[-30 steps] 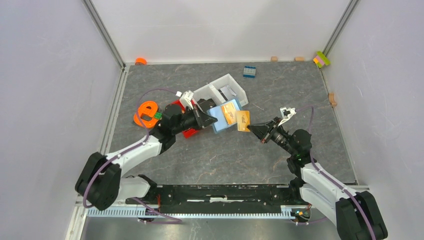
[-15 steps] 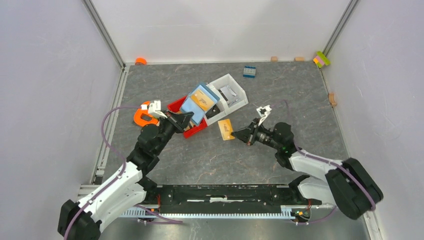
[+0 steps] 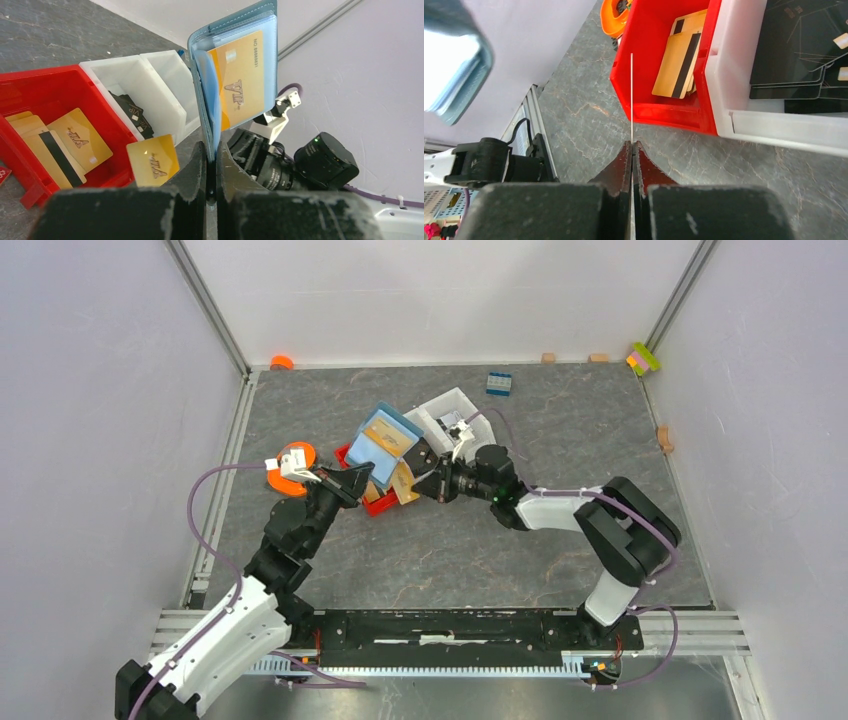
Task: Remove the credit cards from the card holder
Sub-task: Place the credit card in the storage box, then remove the credit card from the card holder.
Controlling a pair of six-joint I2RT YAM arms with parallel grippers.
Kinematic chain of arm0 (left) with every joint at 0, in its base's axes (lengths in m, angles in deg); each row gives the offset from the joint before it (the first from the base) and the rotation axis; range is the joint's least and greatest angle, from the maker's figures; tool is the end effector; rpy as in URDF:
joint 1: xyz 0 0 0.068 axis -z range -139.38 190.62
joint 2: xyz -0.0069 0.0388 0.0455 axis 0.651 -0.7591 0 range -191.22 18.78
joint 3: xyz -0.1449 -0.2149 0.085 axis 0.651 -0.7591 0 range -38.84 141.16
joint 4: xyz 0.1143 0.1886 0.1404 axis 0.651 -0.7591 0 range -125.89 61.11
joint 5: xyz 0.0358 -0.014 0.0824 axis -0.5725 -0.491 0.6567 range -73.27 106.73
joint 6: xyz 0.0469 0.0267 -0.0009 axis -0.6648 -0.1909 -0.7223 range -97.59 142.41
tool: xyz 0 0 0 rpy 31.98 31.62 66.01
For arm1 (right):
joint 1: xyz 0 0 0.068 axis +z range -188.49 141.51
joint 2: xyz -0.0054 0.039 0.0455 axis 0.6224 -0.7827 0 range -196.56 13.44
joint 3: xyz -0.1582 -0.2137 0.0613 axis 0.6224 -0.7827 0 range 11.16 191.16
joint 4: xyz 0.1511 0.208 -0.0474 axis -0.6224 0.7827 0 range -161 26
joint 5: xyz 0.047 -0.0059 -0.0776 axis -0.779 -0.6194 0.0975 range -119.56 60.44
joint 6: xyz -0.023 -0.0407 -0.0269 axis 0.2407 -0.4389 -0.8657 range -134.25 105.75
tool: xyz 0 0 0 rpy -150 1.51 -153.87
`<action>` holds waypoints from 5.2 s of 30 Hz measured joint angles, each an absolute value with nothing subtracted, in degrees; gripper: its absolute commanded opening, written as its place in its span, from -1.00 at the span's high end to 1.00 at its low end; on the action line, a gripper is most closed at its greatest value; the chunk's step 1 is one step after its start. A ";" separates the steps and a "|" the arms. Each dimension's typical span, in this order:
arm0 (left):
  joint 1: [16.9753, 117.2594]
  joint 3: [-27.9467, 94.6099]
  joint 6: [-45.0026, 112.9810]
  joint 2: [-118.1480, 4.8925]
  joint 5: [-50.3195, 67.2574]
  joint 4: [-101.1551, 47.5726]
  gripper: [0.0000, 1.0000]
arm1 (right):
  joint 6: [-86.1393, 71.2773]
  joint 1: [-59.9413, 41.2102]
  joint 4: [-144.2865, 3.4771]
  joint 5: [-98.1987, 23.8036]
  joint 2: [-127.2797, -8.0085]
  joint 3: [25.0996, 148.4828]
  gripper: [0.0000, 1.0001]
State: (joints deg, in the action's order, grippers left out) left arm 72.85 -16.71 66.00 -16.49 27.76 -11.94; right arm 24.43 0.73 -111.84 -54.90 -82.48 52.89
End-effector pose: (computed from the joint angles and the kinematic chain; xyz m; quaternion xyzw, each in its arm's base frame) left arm 0.1436 -0.0825 0.2759 -0.1371 0.6698 -0.3948 0.6138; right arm 0.2557 0.2284 0.1881 -0.1397 0.7647 0.5142 0.3624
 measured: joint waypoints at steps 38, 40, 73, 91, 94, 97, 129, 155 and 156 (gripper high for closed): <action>73.00 -16.73 66.00 -20.12 25.92 -12.10 0.95 | 12.50 -0.97 -93.74 -35.38 -62.94 48.39 -0.43; 73.00 -16.73 65.98 -21.69 24.37 -11.25 0.95 | 11.36 -1.00 -94.44 -33.00 -56.47 43.56 -0.61; 79.08 -4.07 60.63 -49.56 -1.84 -6.55 0.91 | 7.58 -1.00 -100.21 -31.88 -37.50 30.07 0.46; 79.45 -2.00 59.99 -48.22 10.93 -17.28 -0.28 | 11.97 -1.26 -100.32 -34.57 -39.14 29.96 1.00; 79.45 0.34 59.91 -48.99 14.53 -21.28 -0.31 | 12.96 -1.67 -100.32 -34.94 -39.34 29.96 1.00; 79.51 1.13 59.80 -48.95 16.81 -23.11 -0.32 | 13.72 -2.44 -99.97 -35.12 -40.60 29.99 1.00; 76.28 3.64 63.90 -65.10 -10.60 -8.84 0.35 | 25.22 -9.06 -108.71 -46.99 -45.61 25.66 1.00; 74.46 2.24 70.13 -66.37 -18.99 1.54 0.05 | 36.84 -11.34 -128.34 -54.70 -50.24 20.59 1.00; 74.46 2.02 70.70 -66.37 -19.50 2.37 0.05 | 37.61 -11.49 -129.61 -55.23 -50.99 20.41 1.00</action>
